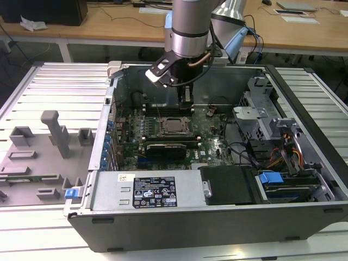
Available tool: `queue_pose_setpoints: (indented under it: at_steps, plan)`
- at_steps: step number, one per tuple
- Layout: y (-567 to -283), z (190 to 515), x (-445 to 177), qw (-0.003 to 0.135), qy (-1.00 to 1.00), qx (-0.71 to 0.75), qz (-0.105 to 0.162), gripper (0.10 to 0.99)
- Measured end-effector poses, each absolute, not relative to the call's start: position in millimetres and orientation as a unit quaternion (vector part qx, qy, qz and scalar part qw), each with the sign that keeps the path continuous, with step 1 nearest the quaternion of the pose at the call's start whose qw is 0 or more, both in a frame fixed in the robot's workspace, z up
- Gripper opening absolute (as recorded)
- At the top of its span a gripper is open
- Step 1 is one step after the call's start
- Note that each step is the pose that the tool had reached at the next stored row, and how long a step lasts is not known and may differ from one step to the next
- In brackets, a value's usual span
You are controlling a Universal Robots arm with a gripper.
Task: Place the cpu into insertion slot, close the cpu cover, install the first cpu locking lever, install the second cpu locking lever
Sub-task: 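Close the cpu cover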
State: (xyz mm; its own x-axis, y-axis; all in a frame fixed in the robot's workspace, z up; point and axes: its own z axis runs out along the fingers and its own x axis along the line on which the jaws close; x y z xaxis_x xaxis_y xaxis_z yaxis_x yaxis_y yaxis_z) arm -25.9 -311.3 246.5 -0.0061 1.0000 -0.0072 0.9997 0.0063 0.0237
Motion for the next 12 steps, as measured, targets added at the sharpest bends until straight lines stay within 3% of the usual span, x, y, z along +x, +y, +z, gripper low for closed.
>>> queue_pose_setpoints:
  at_steps: [12]
  plan:
    - [-316.5,239.3,-36.3,0.011,0.709,0.705,0.006,0.106]
